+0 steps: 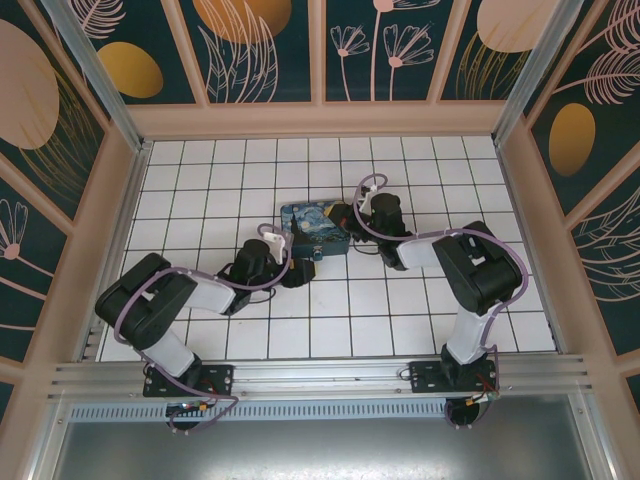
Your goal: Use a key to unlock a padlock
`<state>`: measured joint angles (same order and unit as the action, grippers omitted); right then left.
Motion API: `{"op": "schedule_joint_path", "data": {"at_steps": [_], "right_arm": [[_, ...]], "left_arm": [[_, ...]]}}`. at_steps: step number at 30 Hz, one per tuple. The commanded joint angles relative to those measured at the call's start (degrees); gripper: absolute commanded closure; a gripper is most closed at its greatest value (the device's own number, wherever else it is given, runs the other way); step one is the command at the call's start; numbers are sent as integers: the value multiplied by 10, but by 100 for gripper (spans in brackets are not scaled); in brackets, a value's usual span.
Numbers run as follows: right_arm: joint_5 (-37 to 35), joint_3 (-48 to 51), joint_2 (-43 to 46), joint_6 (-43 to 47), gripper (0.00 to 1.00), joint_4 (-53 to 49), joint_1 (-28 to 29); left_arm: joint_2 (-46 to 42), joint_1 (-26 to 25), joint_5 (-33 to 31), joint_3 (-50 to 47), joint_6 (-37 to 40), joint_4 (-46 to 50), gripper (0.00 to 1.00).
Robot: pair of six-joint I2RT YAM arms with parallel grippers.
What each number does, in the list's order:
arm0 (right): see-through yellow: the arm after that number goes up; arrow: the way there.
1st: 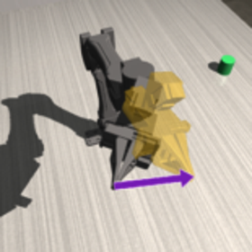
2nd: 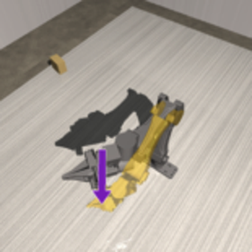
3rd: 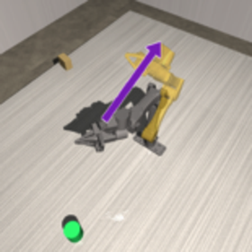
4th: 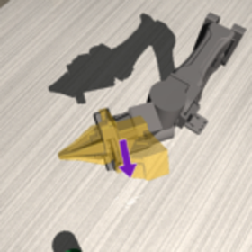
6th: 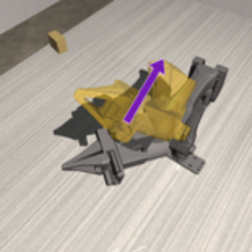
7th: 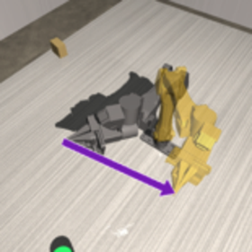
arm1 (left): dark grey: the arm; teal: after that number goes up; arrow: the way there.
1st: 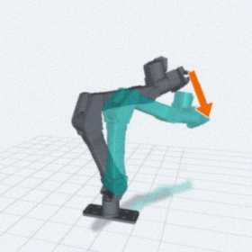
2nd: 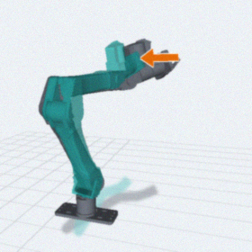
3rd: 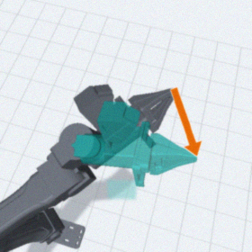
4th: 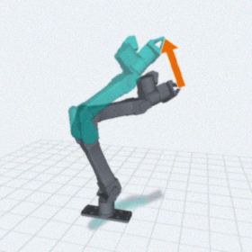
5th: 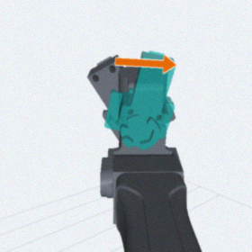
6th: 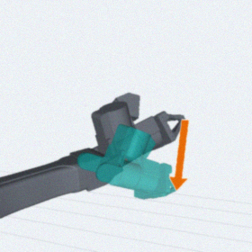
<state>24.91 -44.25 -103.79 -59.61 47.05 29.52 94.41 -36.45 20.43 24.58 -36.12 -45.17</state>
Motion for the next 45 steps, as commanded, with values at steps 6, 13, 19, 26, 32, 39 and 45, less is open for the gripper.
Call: {"op": "schedule_joint_path", "data": {"at_steps": [6, 13, 19, 26, 32, 39, 45], "right_arm": [[-13, 8, -3, -12, 100, 24, 10], [-13, 5, -15, -11, 100, 21, 15], [-13, 5, -24, -12, 100, 21, 15], [-11, 6, -31, -11, 100, 20, 15], [-9, 5, -38, -10, 100, 24, 15], [-8, 4, -41, -11, 100, 25, 15], [-8, 7, -46, -15, 100, 31, 15]], "left_arm": [[35, -3, -34, 28, 49, -37, 35], [73, -4, -52, 54, 92, -27, 36], [99, -4, -47, 62, 99, -48, 37], [123, -7, -19, 82, 98, -64, 38], [145, -14, -9, 105, 97, -63, 38], [157, -14, 1, 111, 87, -80, 38], [163, -14, -10, 111, 72, -93, 37]]}}
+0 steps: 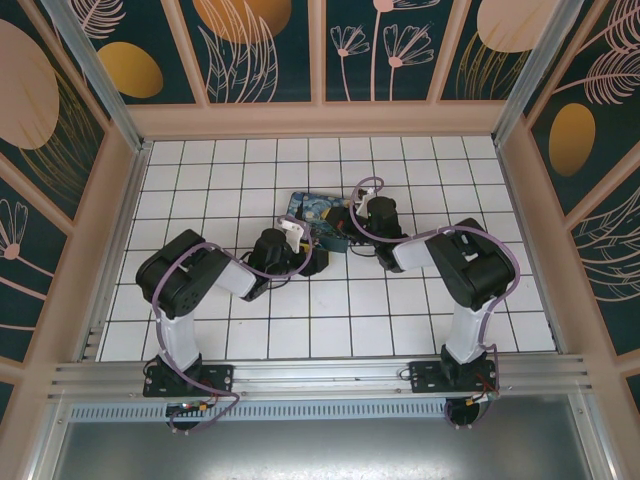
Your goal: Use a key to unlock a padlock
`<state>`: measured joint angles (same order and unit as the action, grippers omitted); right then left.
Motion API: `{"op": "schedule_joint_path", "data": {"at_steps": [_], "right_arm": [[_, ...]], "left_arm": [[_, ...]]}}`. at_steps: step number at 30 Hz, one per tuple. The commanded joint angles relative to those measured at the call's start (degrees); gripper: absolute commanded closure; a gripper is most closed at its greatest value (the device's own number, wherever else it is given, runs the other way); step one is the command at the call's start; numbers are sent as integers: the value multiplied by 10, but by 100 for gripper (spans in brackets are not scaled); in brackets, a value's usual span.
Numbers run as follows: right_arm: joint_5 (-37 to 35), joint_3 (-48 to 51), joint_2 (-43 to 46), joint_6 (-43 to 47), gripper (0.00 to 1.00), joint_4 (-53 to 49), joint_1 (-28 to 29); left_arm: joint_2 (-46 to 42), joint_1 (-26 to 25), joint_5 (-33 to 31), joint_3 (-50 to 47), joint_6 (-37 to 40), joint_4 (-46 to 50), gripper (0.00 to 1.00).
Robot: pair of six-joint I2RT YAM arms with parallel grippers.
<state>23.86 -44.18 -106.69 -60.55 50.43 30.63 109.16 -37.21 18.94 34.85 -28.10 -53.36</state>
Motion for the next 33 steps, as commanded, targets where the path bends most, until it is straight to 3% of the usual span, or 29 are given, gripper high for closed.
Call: {"op": "schedule_joint_path", "data": {"at_steps": [1, 9, 13, 19, 33], "right_arm": [[2, 6, -16, -5, 100, -2, 4], [2, 6, -18, -6, 100, -1, 4], [0, 7, -18, -6, 100, -1, 4], [0, 7, -18, -6, 100, -2, 4], [3, 14, -13, -6, 100, 4, 4]], "left_arm": [[18, -6, 0, 10, -7, -8, 37], [32, -7, -12, 30, -8, 31, 35], [12, -6, 33, 14, -43, -27, 41], [-11, -6, 65, -14, -113, -122, 40], [20, -5, 41, -31, -169, -190, 34]]}}
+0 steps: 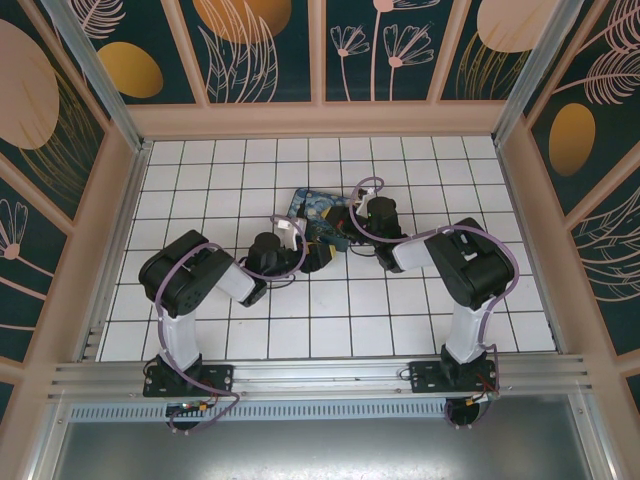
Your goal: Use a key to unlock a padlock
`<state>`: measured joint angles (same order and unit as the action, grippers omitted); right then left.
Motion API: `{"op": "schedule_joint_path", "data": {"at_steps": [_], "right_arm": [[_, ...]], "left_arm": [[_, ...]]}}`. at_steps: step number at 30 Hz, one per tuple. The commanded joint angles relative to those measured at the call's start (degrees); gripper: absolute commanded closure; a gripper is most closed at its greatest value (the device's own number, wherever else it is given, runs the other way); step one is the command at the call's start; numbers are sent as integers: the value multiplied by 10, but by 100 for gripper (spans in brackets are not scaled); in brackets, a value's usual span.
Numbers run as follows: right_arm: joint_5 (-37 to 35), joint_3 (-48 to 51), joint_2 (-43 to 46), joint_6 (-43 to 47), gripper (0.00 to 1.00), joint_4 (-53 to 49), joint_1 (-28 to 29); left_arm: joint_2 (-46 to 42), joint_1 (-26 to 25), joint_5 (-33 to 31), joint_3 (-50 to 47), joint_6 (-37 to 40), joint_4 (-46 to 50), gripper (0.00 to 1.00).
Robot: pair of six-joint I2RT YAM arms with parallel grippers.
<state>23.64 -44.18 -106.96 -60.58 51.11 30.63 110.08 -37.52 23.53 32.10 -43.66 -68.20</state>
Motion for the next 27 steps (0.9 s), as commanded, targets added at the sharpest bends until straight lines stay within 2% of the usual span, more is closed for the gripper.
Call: {"op": "schedule_joint_path", "data": {"at_steps": [1, 8, 18, 27], "right_arm": [[5, 15, -11, -6, 100, -2, 4], [4, 17, -10, -8, 100, 1, 4], [4, 15, -10, -9, 100, 1, 4], [2, 16, -10, -12, 100, 5, 4]], "left_arm": [[13, -3, -5, -2, -13, -40, 34], [22, -3, -20, -4, -15, -22, 32], [24, -3, -75, -15, -10, 21, 31], [26, -2, -87, 8, -1, 62, 34]]}}
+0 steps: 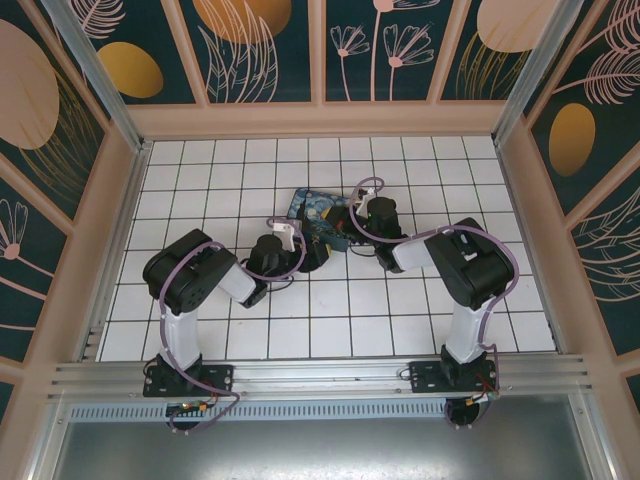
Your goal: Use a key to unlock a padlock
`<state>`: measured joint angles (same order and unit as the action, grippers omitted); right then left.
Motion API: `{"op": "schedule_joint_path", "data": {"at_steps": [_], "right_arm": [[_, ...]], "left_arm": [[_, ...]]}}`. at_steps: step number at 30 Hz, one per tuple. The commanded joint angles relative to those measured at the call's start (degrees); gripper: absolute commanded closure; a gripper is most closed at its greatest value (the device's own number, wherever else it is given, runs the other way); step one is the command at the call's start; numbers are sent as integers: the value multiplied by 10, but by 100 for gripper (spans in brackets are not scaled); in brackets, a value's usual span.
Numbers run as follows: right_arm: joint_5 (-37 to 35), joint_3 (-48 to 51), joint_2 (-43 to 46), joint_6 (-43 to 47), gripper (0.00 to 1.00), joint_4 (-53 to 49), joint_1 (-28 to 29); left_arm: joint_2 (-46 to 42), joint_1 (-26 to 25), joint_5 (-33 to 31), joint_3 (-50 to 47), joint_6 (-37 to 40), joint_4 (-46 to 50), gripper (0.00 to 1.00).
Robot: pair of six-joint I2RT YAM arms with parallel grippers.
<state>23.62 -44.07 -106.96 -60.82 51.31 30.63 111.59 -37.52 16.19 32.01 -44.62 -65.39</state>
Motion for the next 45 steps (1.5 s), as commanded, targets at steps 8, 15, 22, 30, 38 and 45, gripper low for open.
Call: {"op": "schedule_joint_path", "data": {"at_steps": [8, 15, 22, 30, 38, 45], "right_arm": [[3, 13, -11, -9, 100, 2, 4], [4, 13, -12, -10, 100, 2, 4], [6, 9, -12, -9, 100, -1, 4], [13, -27, 6, 6, 100, -44, 4], [-7, -20, 104, 41, 100, -87, 3], [-16, 67, 222, 64, 100, -92, 23]], "left_arm": [[19, -2, -28, 14, 8, 46, 50], [24, -1, -26, 25, 13, 58, 66], [23, -1, -25, 40, 20, 80, 80], [13, 4, 1, 50, 14, 96, 100], [-22, 13, 38, 42, -15, 117, 100], [-56, 20, 72, 48, -26, 158, 100]]}}
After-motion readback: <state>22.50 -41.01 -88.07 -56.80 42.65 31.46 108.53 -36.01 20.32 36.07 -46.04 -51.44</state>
